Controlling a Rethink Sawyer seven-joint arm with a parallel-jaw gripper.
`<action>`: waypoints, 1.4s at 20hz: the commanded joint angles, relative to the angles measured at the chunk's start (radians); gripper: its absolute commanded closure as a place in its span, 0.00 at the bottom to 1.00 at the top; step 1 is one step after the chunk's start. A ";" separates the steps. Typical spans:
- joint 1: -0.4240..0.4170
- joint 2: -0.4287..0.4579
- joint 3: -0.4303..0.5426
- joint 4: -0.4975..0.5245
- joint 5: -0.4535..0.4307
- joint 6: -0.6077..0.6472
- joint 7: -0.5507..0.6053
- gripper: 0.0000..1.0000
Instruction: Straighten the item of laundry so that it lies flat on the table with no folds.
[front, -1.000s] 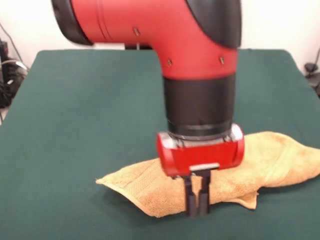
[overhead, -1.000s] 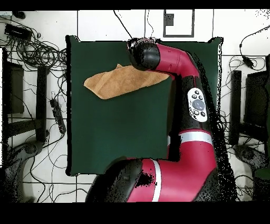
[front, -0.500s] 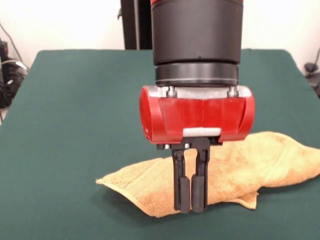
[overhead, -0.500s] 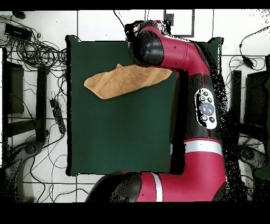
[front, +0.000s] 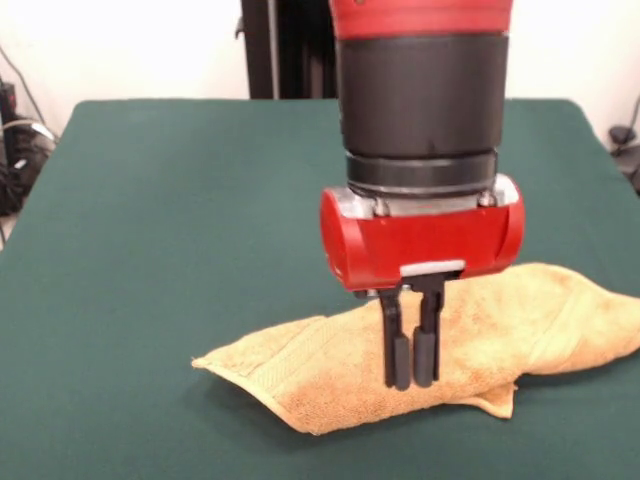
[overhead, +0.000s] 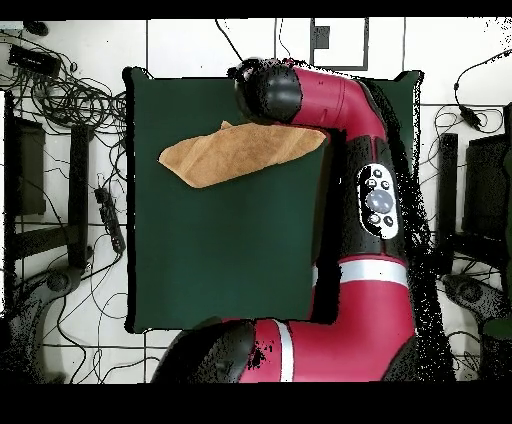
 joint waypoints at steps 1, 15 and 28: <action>0.026 0.142 0.077 -0.007 0.064 0.294 0.107 1.00; -0.063 0.106 0.228 0.156 0.074 -0.079 0.035 0.00; -0.130 0.091 0.329 0.251 0.054 -0.123 -0.005 0.00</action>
